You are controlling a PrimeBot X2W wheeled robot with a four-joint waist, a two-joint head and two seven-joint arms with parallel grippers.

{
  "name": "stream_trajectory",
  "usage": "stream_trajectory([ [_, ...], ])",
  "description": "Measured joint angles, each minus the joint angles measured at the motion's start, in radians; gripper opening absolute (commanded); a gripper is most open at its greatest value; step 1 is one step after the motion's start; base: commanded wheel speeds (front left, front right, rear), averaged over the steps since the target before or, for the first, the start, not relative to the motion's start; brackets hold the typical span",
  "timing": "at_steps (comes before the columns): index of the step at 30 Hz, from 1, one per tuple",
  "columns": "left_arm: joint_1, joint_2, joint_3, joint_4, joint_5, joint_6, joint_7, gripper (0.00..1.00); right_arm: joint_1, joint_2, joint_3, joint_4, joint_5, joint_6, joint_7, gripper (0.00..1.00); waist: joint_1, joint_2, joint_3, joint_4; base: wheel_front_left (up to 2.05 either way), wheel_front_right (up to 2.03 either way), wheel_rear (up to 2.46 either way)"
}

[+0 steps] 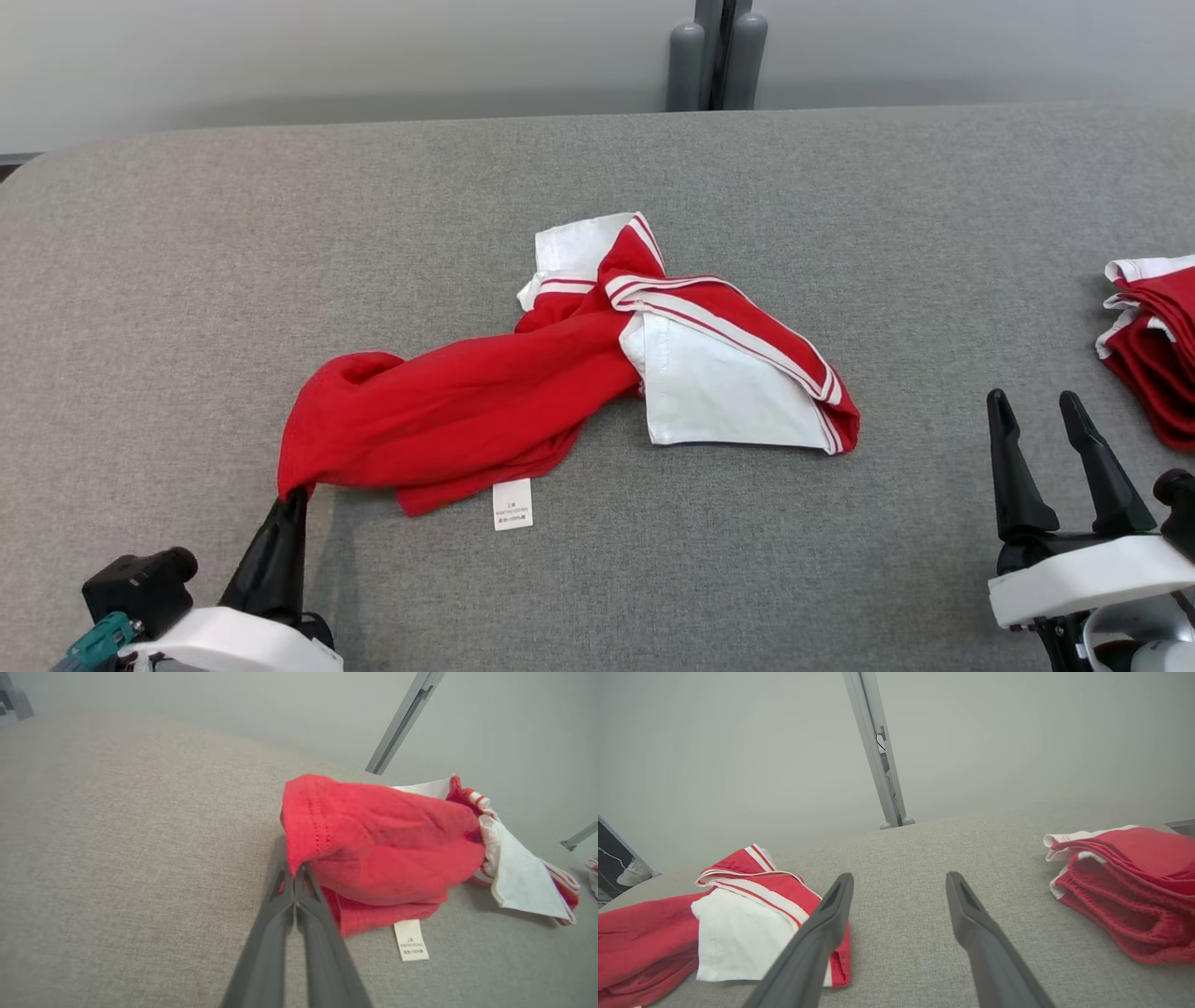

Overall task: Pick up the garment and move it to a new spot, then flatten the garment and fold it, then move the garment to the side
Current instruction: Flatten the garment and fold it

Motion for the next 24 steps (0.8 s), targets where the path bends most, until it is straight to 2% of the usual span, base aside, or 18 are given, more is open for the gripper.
stream_trajectory([
  [4, -0.033, -0.011, 0.016, 0.011, 0.024, -0.001, -0.077, 1.0, 0.0, 0.0, -0.009, -0.013, -0.01, 0.0, 0.007, 1.0, 0.0, -0.0001, -0.01, 0.005, 0.0, 0.0, 0.0],
  [10, -0.08, -0.013, 0.057, -0.045, 0.112, 0.028, -0.154, 1.0, 0.0, 0.0, -0.02, -0.048, -0.031, 0.0, 0.018, 1.0, -0.0001, 0.0, -0.034, 0.012, 0.0, 0.0, 0.0],
  [19, -0.101, 0.002, 0.085, -0.142, 0.265, 0.05, -0.166, 1.0, 0.02, 0.0, -0.007, -0.105, -0.078, 0.0, 0.057, 1.0, 0.0, 0.0, -0.07, 0.014, 0.0, 0.0, 0.0],
  [24, -0.035, 0.009, 0.071, -0.154, 0.291, 0.061, -0.166, 1.0, 0.048, 0.0, 0.009, -0.127, -0.086, 0.0, 0.075, 1.0, 0.0, 0.0, -0.092, 0.011, 0.0, 0.0, 0.0],
])
